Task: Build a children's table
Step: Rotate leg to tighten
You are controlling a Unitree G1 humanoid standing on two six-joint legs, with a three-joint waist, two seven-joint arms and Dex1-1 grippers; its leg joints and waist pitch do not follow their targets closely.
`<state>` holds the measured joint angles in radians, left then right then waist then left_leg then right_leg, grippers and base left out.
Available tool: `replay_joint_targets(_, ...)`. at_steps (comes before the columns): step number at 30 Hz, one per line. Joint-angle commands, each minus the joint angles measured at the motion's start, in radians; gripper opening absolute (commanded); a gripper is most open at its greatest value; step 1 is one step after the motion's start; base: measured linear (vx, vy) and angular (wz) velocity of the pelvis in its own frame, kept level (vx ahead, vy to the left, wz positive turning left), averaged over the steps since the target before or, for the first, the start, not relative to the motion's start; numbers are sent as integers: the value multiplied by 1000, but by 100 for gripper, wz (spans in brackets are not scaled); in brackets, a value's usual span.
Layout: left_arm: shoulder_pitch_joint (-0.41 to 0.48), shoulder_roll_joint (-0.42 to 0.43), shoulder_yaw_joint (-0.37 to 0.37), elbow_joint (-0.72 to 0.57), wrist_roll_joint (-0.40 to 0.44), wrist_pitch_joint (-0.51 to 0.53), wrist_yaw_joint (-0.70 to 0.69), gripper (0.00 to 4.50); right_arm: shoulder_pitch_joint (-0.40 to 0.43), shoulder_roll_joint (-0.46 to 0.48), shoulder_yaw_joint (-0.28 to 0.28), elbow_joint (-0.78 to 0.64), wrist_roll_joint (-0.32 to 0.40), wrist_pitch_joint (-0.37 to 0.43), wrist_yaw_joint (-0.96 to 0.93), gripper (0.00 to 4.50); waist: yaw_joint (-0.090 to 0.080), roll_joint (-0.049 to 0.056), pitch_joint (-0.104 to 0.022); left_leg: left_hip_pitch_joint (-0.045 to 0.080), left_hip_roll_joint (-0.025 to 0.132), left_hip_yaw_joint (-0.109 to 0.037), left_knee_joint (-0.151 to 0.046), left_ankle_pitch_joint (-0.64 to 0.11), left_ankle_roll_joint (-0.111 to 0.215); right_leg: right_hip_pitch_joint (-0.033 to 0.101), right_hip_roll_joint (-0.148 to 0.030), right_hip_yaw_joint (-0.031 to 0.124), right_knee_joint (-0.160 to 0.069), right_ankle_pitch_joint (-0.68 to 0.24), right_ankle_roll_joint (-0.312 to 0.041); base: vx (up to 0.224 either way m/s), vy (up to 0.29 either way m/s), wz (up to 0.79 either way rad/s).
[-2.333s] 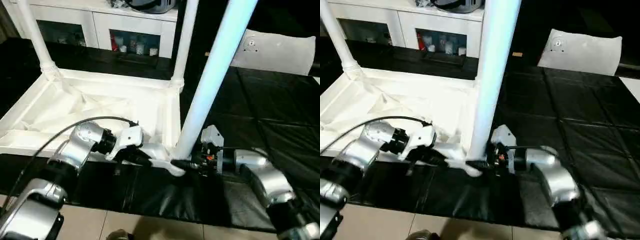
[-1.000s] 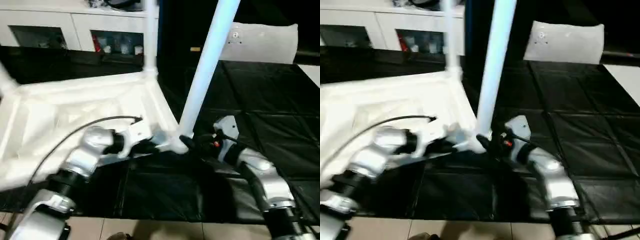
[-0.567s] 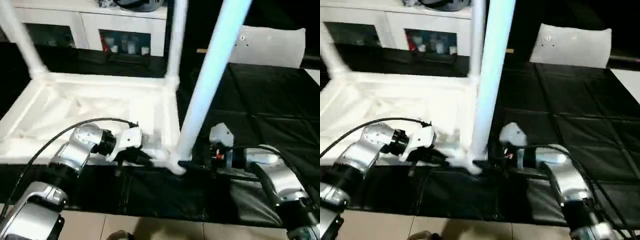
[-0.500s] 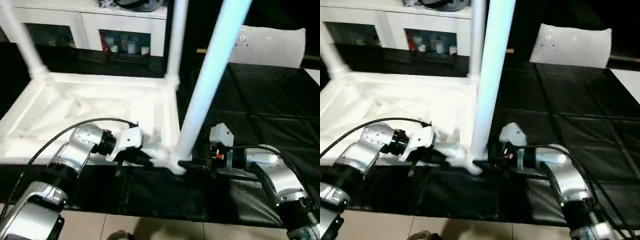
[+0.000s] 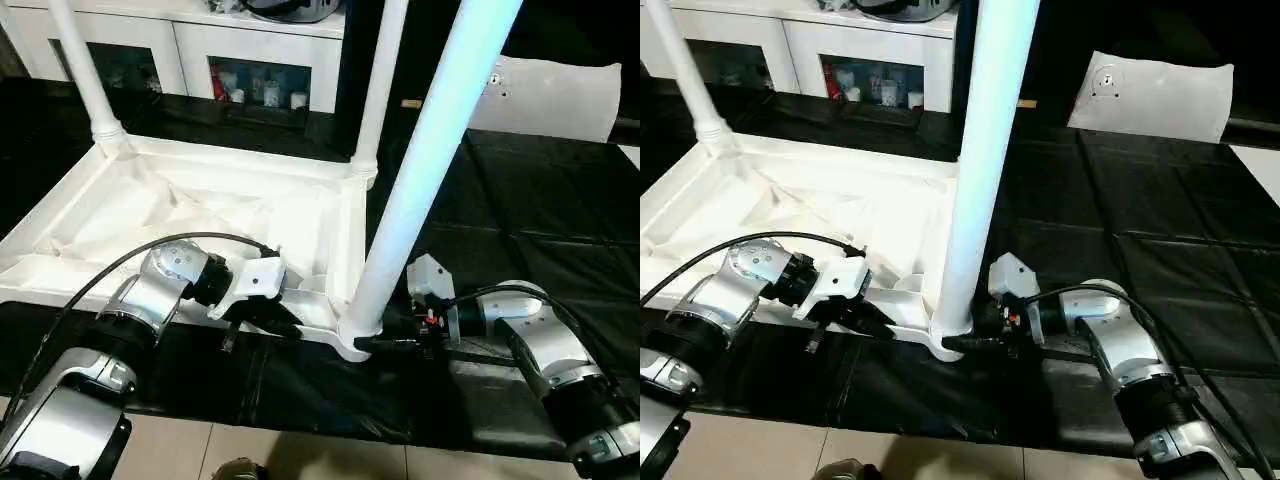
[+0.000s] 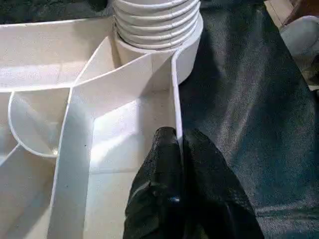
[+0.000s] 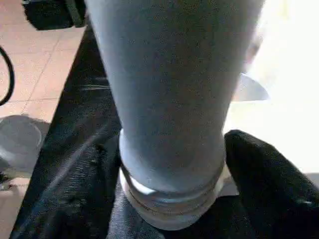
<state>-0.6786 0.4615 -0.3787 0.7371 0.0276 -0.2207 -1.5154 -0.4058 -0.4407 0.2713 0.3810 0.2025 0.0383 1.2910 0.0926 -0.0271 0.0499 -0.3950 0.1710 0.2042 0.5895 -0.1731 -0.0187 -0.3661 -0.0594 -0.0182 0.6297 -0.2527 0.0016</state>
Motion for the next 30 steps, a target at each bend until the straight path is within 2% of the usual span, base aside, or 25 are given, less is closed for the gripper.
replay_joint_targets(1, -8, -2, -47, 3, 33, -30, -62, 0, -18, -2, -1, 15, -4, -9, 5, 318, -4, 0, -53, 39, 77, -29, -67, -172, 43, 18, -91, 34, -67, 16, -276, 0, 0, 0)
replay_joint_targets(2, -8, -2, -46, 5, 33, -31, -63, 0, -19, -1, -1, 16, -4, -9, 7, 288, -4, 1, -54, 39, 77, -29, -67, -171, 43, 18, -91, 34, -66, 20, -277, 0, 0, 0)
replay_joint_targets(3, -9, -2, -46, 6, 33, -32, -64, 0, -19, 0, 0, 17, -4, -10, 8, 285, -4, 0, -54, 39, 77, -28, -67, -169, 44, 18, -91, 34, -66, 25, -278, 0, 0, 0)
replay_joint_targets(12, -8, -3, -45, 15, 29, -30, -62, 0, -1, 14, 4, 2, 4, -2, 16, 270, -4, 0, -53, 37, 77, -29, -68, -171, 44, 18, -92, 34, -67, 14, -276, 0, 0, 0)
replay_joint_targets(13, 0, -10, -30, 6, 20, 7, -34, 0, 18, 22, 1, -20, 20, 32, 5, 270, -3, 6, -51, 38, 77, -29, -69, -172, 42, 17, -90, 34, -66, 16, -277, 0, 0, 0)
replay_joint_targets(15, 2, -13, -25, 2, 18, 19, -24, 0, 24, 24, 0, -27, 24, 44, 0, 270, -3, 3, -52, 39, 78, -30, -70, -176, 42, 17, -90, 34, -67, 18, -278, 0, 0, 0)
replay_joint_targets(16, 9, -36, -7, -10, 26, 61, 65, 0, 47, 56, -19, -46, 36, 83, -68, 270, -5, 2, -51, 39, 77, -29, -71, -187, 38, 17, -91, 34, -69, 4, -278, 0, 0, 0)
replay_joint_targets(17, 10, -40, -4, -12, 28, 68, 83, 0, 51, 63, -23, -49, 38, 91, -83, 270, -7, 6, -50, 39, 80, -29, -73, -188, 35, 15, -91, 36, -67, 5, -282, 0, 0, 0)
replay_joint_targets(18, 17, -76, 23, -29, 33, 122, 199, 0, 78, 112, -51, -70, 49, 143, -188, 270, -7, 4, -47, 41, 80, -30, -75, -216, 26, 12, -93, 36, -73, -32, -281, 0, 0, 0)
replay_joint_targets(19, 19, -83, 28, -32, 32, 132, 217, 0, 82, 121, -56, -73, 50, 152, -207, 270, -10, 4, -43, 45, 80, -32, -81, -253, 7, 7, -94, 38, -79, -89, -276, 0, 0, 0)
replay_joint_targets(20, 32, -128, 60, -70, 6, 214, 297, 0, 101, 174, -77, -81, 39, 164, -315, 270, -15, 6, -41, 45, 79, -37, -86, -297, -23, 9, -99, 39, -86, -182, -258, 0, 0, 0)
replay_joint_targets(21, 34, -133, 63, -75, 4, 222, 305, 0, 102, 181, -79, -82, 37, 166, -328, 270, -17, 5, -39, 47, 77, -38, -86, -318, -33, 4, -99, 40, -91, -230, -250, 0, 0, 0)
replay_joint_targets(22, 52, -176, 81, -121, -7, 287, 375, 0, 117, 238, -95, -90, 25, 176, -428, 270, -21, 8, -36, 48, 77, -43, -88, -354, -52, 1, -103, 42, -99, -313, -227, 0, 0, 0)
replay_joint_targets(24, 67, -207, 88, -158, -6, 335, 424, 0, 130, 281, -104, -103, 17, 191, -501, 270, -36, 5, -34, 43, 76, -50, -95, -384, -71, 0, -101, 41, -105, -374, -195, 0, 0, 0)
replay_joint_targets(25, 76, -228, 90, -178, 2, 356, 458, 0, 135, 308, -107, -105, 8, 195, -547, 269, -46, 6, -34, 51, 78, -51, -95, -407, -79, -8, -98, 43, -107, -376, -186, 0, 0, 0)
replay_joint_targets(28, 99, -296, 90, -242, 25, 441, 561, 0, 145, 393, -117, -119, -36, 219, -695, 269, -64, 5, -35, 44, 72, -49, -96, -386, -64, -8, -94, 46, -109, -339, -182, 0, 0, 0)
replay_joint_targets(30, 105, -348, 81, -263, 58, 482, 642, 0, 139, 433, -98, -120, -90, 216, -773, 269, -66, 5, -36, 43, 71, -45, -93, -353, -50, -7, -93, 48, -111, -309, -180, 0, 0, 0)
